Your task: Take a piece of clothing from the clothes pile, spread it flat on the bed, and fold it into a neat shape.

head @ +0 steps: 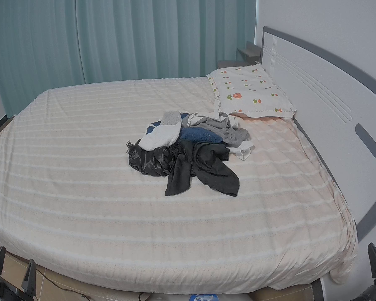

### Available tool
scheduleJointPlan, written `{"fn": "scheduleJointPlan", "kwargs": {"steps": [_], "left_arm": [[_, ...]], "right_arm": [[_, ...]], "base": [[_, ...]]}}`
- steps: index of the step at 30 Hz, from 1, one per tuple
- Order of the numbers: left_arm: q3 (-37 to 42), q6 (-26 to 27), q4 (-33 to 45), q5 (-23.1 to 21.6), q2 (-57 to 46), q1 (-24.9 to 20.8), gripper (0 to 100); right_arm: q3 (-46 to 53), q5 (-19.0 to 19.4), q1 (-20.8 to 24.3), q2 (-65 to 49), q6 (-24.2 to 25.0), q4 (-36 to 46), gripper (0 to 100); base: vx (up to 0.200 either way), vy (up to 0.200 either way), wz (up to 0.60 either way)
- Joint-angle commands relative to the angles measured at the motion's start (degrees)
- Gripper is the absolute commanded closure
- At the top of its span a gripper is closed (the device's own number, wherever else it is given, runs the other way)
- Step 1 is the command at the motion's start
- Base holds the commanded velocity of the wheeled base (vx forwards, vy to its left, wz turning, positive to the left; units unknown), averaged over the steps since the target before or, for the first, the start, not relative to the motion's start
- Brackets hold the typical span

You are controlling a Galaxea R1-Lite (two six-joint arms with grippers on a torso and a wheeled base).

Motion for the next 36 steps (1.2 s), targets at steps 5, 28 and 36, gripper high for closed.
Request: {"fn": "scheduleJointPlan", "kwargs": {"steps": [5,28,36], "left_arm": [[1.0,-0.2,0.0,0.1,-0.8,0.0,0],[1.0,-0.2,0.0,0.1,-0.8,0.0,0],[1.0,-0.2,0.1,0.1,-0.8,0.0,0]], "right_arm": [[-7.4,7.6,5.1,42.0,3.8,-9.0,0],[-39.4,-4.4,18.3,113.2,21.6,-39.3,0],[-52.5,-6.2,18.7,125.4,22.8,-39.2,0]], "base": [[0.000,0.000,0.00],[0.000,0.000,0.00],[0.000,0.000,0.00]]}}
